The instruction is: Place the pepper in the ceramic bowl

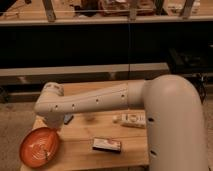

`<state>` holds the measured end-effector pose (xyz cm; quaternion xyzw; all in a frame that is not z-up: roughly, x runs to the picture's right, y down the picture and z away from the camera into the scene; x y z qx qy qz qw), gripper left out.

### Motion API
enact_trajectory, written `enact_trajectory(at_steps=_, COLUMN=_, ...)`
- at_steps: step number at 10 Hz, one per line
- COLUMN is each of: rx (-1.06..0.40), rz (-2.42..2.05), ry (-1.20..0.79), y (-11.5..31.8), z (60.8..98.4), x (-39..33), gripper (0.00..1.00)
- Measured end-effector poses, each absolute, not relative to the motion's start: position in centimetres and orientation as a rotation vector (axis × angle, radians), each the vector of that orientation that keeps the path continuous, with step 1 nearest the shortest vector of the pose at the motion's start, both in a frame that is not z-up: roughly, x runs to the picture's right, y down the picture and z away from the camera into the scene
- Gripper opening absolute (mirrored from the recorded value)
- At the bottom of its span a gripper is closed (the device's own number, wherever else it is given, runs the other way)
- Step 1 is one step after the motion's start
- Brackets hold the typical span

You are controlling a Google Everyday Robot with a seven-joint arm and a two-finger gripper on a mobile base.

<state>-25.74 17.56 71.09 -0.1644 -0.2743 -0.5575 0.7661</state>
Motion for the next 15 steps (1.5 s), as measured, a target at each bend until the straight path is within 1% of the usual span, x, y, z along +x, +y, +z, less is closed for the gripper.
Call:
enact_trajectory(at_steps=11, rx=-0.363, rz=-1.24, ry=-0.618, y=18.2, z=71.2, x=-27.1, gripper=0.15)
enact_trajectory(at_steps=12, rx=-0.365, rz=-1.242, ry=-0.619, y=18.3, z=71.3, x=-27.2, gripper=0.2)
enact_trajectory(at_steps=13, rx=-0.366, rz=-1.246, ry=-0.622, y=18.4, z=71.4, x=-27.4, gripper=0.3)
enact_trajectory(at_steps=14, rx=-0.366, rz=-1.25, ry=-0.624, y=18.5, z=71.4, x=-27.6, gripper=0.37)
enact_trajectory(at_steps=15, rx=-0.367, rz=-1.256, ry=-0.627, y=18.6, z=71.4, x=-27.9, gripper=0.42)
